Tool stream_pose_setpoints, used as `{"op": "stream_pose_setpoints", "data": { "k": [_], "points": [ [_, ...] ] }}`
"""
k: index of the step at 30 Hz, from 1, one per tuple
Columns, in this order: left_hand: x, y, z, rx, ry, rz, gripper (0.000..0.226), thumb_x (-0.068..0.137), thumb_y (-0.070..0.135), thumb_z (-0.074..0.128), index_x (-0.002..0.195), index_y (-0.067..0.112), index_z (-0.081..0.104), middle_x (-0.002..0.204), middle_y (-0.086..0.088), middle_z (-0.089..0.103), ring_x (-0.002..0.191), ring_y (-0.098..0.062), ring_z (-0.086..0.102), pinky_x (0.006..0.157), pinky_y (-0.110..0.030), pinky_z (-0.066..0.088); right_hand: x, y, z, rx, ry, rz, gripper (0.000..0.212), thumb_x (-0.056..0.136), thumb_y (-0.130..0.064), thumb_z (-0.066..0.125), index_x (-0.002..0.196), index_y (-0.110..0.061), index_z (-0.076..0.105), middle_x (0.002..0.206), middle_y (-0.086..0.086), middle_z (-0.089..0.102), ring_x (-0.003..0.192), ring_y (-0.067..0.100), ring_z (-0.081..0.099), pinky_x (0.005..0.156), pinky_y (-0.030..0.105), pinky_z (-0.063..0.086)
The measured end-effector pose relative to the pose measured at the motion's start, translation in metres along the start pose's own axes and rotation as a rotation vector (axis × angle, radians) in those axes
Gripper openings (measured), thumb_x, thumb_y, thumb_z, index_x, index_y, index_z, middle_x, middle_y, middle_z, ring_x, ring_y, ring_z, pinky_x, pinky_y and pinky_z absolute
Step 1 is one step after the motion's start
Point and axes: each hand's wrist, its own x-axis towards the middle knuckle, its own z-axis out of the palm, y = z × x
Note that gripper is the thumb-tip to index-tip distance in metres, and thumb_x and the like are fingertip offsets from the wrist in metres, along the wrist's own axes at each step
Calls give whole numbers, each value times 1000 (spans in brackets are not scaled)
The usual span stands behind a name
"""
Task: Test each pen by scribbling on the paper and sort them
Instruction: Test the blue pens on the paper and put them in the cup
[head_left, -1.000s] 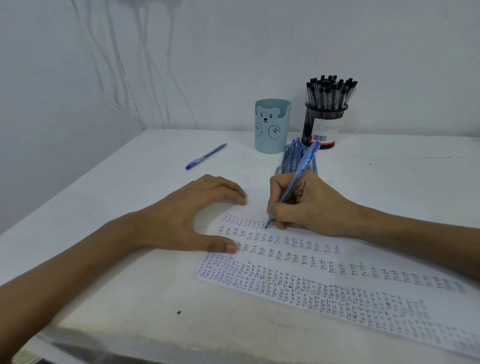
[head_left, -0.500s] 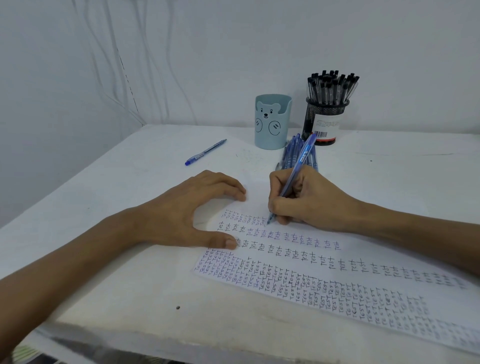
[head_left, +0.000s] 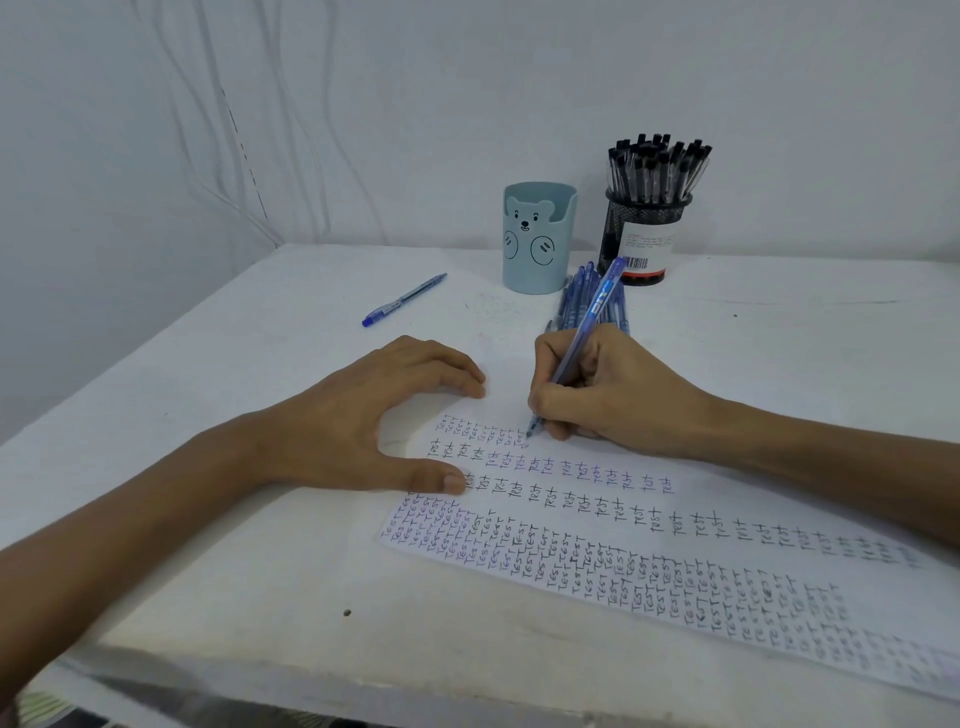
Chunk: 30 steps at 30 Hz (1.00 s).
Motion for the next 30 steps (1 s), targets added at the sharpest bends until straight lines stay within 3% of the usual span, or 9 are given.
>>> {"op": "stream_pose_setpoints", "data": {
  "k": [7, 18, 22, 25, 28, 30],
  "points": [
    [0, 2, -1, 7, -4, -3, 72, 81, 63, 74, 141, 28, 56, 147, 18, 48, 144, -13, 41, 117, -22, 32, -1, 1, -1, -19, 4, -17, 21, 88, 3, 65, 70, -3, 58, 56, 12, 63, 41, 12, 40, 44, 23, 33],
    [0, 0, 0, 12, 1, 4, 71, 82, 64, 73, 141, 29, 55, 147, 17, 47, 144, -16, 41, 116, -28, 35, 2, 3, 1, -17, 28, 0, 23, 88, 1, 64, 68, -9, 55, 57, 11, 63, 43, 17, 40, 44, 26, 35],
    [-1, 0, 0, 5, 0, 7, 70, 82, 62, 74, 141, 29, 55, 147, 18, 47, 144, -16, 41, 116, -29, 35, 4, 2, 0, 72, 116, 47, 29, 91, -1, 58, 65, -10, 49, 53, 10, 59, 43, 21, 38, 40, 23, 27],
    [-1, -1, 0, 4, -2, 4, 71, 83, 63, 73, 142, 28, 54, 148, 18, 47, 144, -17, 42, 117, -30, 36, 7, 0, -2, 262, 137, 115, 31, 100, -14, 56, 69, -14, 52, 59, 10, 59, 45, 18, 39, 41, 22, 25],
    [-1, -2, 1, -12, 4, -2, 65, 88, 61, 67, 142, 27, 54, 148, 17, 47, 144, -16, 42, 117, -28, 35, 9, 0, -5, 384, 148, 153, 43, 105, -37, 48, 73, -13, 62, 72, 8, 63, 52, 14, 49, 46, 20, 35],
    [-1, -2, 1, -43, 27, -28, 55, 94, 56, 61, 140, 26, 56, 147, 17, 49, 144, -15, 42, 116, -26, 34, 9, 2, -6, 401, 137, 100, 35, 103, -37, 51, 87, -10, 67, 79, 5, 62, 57, 12, 52, 46, 17, 37]
  ]
}}
